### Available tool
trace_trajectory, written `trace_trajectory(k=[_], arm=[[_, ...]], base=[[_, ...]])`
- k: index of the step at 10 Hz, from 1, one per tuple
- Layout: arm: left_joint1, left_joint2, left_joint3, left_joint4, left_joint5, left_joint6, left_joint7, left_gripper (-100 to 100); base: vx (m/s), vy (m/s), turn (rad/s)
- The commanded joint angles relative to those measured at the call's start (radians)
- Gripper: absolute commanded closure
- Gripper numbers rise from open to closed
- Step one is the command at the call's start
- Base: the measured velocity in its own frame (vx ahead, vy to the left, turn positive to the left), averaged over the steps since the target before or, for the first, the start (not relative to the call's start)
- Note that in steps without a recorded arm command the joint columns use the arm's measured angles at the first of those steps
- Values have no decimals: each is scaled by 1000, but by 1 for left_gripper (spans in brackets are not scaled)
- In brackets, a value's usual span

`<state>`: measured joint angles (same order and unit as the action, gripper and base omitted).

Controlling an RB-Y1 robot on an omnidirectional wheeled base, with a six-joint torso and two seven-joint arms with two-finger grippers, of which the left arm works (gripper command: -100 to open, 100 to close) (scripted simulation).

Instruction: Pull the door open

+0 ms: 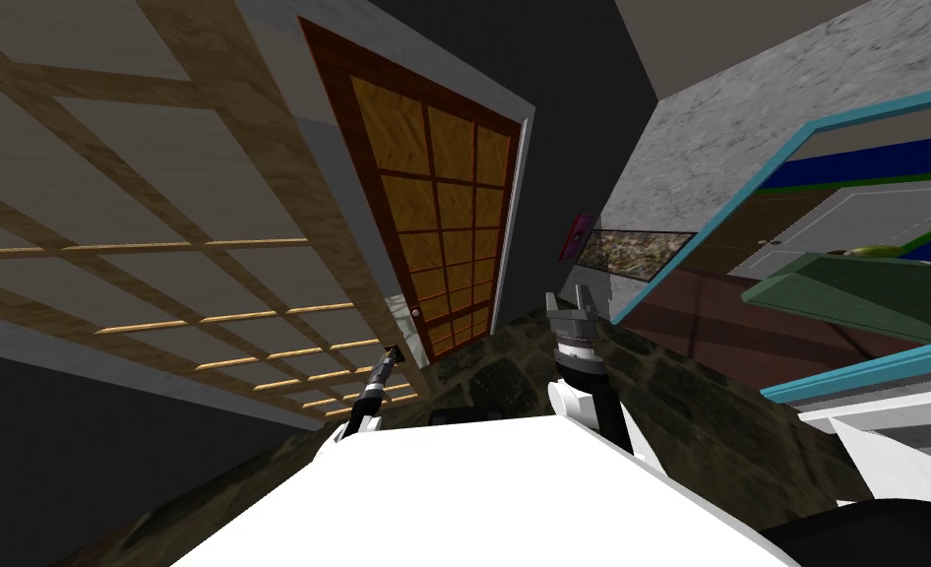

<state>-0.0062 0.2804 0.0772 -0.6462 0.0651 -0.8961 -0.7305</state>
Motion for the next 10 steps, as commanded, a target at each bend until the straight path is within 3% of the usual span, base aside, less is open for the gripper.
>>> trace_trajectory(k=[1,10], arm=[[3,-5,-6,0,3,1,28,100],[-3,0,-30,5,61,1,268,100]], base=[[-25,10,-33],[-31,17,-45]])
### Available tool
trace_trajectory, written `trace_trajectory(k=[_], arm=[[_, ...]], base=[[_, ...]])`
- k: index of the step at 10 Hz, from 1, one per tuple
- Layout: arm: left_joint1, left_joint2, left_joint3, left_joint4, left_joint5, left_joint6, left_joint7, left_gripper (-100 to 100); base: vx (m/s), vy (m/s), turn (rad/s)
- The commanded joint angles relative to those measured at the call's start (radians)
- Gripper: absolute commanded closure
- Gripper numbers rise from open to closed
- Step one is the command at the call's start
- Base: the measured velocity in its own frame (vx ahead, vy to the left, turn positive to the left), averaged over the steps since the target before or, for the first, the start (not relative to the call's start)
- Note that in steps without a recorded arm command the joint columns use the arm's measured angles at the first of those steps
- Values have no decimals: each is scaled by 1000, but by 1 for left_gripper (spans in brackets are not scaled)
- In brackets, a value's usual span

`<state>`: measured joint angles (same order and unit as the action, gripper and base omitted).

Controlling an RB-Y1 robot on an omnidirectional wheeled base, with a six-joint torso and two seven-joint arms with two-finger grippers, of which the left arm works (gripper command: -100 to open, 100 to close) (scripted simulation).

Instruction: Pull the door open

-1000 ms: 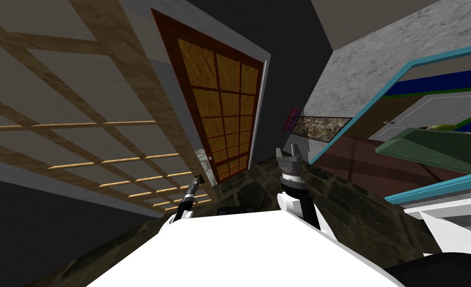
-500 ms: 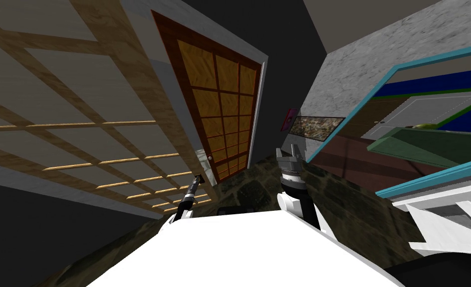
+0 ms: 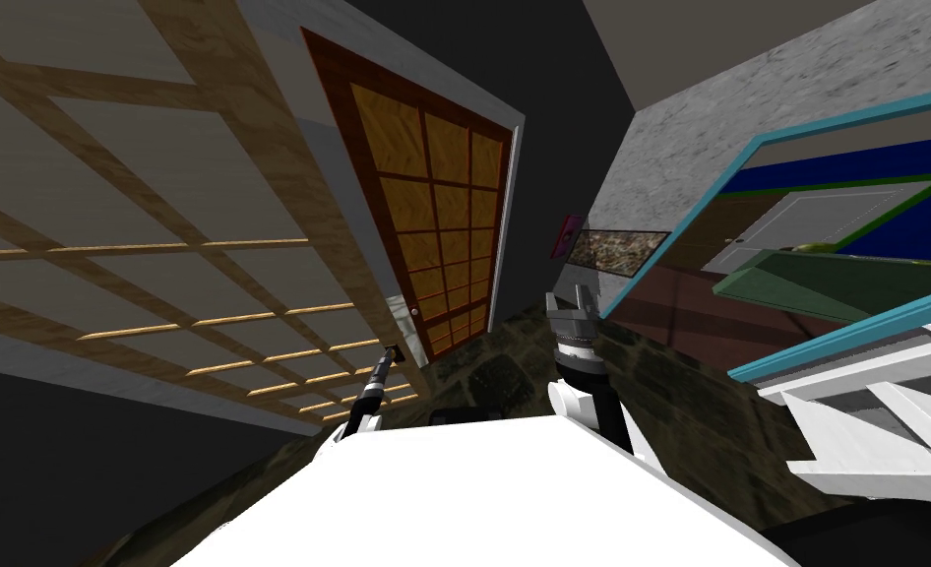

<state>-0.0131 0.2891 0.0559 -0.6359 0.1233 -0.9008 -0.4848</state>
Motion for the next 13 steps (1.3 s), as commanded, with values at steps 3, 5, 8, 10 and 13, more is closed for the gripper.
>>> trace_trajectory(k=[3,5,8,10,13], arm=[[3,-7,-16,-4,20,5,99,100],[2,-7,-20,-3,29,5,148,100],[0,-5,-27,-1,47,5,219,100],[-1,-4,-31,-1,56,5,270,100],[-2,-3,-35,0,65,5,319,100]], base=[[-29,15,-39],[-26,13,-34],[-27,13,-43],[-30,19,-31],[-23,10,-31]])
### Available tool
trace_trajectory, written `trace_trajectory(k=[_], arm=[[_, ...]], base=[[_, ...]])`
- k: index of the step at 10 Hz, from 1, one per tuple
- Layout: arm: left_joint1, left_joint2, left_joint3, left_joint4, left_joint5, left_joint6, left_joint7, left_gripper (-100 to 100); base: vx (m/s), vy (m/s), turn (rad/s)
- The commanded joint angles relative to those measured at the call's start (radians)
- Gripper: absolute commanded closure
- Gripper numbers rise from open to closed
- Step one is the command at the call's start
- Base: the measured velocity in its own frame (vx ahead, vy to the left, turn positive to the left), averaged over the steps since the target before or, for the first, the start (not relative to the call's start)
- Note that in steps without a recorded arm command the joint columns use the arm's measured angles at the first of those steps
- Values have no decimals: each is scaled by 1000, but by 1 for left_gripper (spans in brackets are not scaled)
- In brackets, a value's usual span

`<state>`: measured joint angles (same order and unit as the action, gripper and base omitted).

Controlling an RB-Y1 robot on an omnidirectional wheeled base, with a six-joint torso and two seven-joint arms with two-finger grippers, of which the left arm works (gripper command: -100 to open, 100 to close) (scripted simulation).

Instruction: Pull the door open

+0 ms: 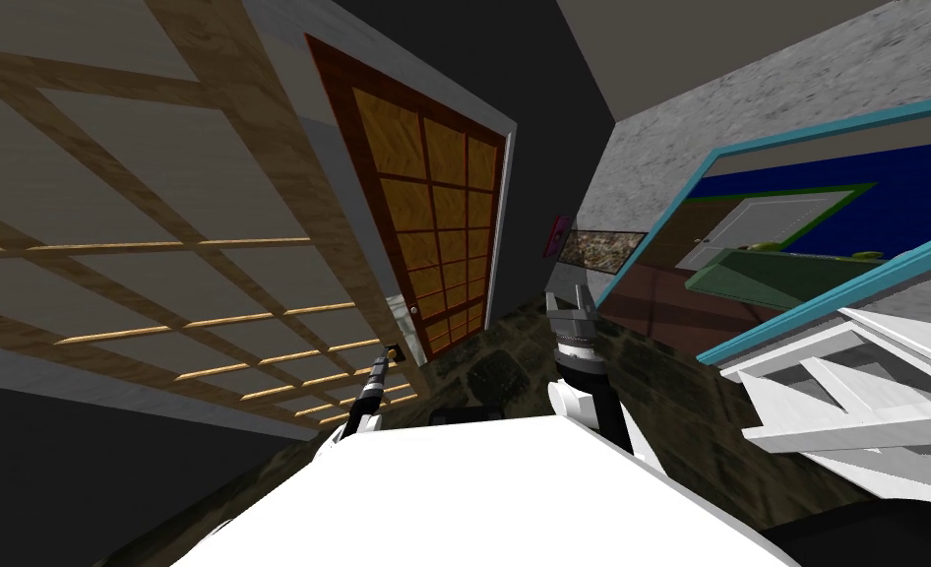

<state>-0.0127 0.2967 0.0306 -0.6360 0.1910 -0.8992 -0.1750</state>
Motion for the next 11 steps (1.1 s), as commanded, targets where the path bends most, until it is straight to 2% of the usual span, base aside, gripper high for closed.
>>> trace_trajectory(k=[1,4,5,6,7,11], arm=[[-3,-10,-14,1,6,3,50,100],[-5,-8,-21,3,25,3,125,100],[-5,-8,-21,3,25,3,134,100],[-5,-8,-25,3,34,3,169,100],[-5,-8,-25,3,34,3,175,100],[-8,-5,-37,6,62,3,293,100]], base=[[-27,10,-48],[-33,19,-45],[-23,12,-27],[-22,10,-35],[-21,7,-23],[-28,15,-46]])
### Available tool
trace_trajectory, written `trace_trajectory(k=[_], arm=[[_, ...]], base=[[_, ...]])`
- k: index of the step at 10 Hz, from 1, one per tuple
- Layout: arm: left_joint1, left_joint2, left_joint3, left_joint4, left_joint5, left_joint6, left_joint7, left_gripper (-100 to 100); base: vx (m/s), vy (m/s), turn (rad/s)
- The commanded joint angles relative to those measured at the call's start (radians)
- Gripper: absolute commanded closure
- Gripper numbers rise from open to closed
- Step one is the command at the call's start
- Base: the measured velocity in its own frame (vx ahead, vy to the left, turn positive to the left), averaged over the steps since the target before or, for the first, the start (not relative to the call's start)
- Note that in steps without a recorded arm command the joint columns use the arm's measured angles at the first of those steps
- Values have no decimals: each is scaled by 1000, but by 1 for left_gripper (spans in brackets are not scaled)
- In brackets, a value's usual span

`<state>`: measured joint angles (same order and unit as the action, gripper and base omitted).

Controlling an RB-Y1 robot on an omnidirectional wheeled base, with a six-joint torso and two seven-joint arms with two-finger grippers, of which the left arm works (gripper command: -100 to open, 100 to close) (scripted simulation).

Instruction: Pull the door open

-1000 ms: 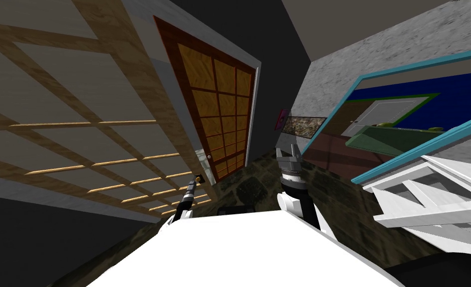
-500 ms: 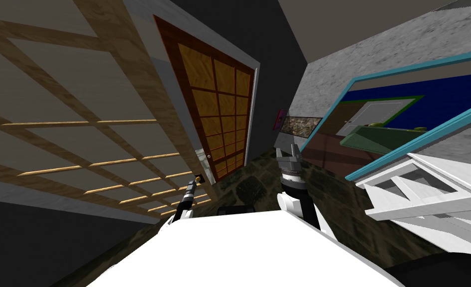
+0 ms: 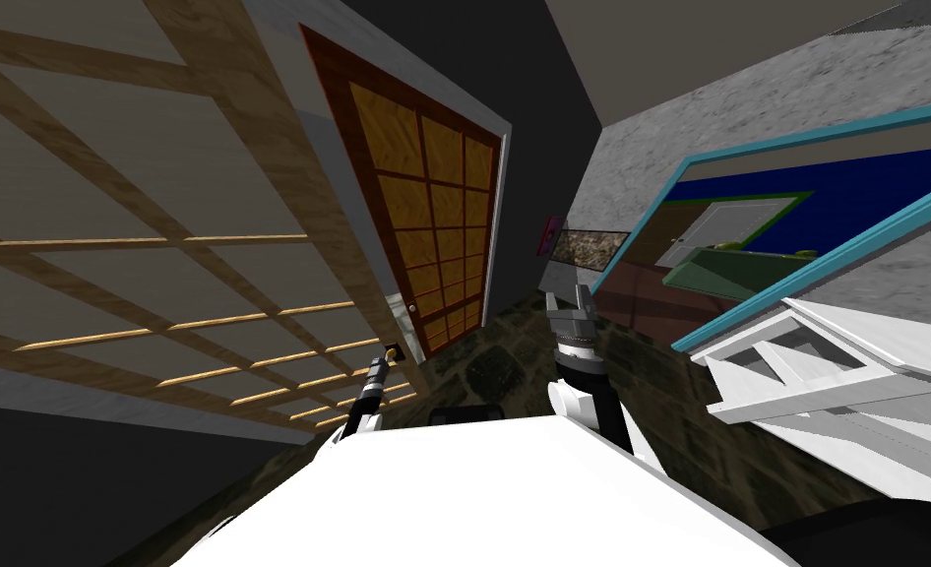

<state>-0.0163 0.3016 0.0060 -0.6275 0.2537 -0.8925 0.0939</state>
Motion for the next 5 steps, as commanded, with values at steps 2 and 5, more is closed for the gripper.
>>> trace_trajectory(k=[2,5], arm=[[-5,-9,-16,-2,9,-4,73,100],[-7,-8,-24,0,28,-4,143,100]], base=[[-24,8,-33],[-33,17,-46]])
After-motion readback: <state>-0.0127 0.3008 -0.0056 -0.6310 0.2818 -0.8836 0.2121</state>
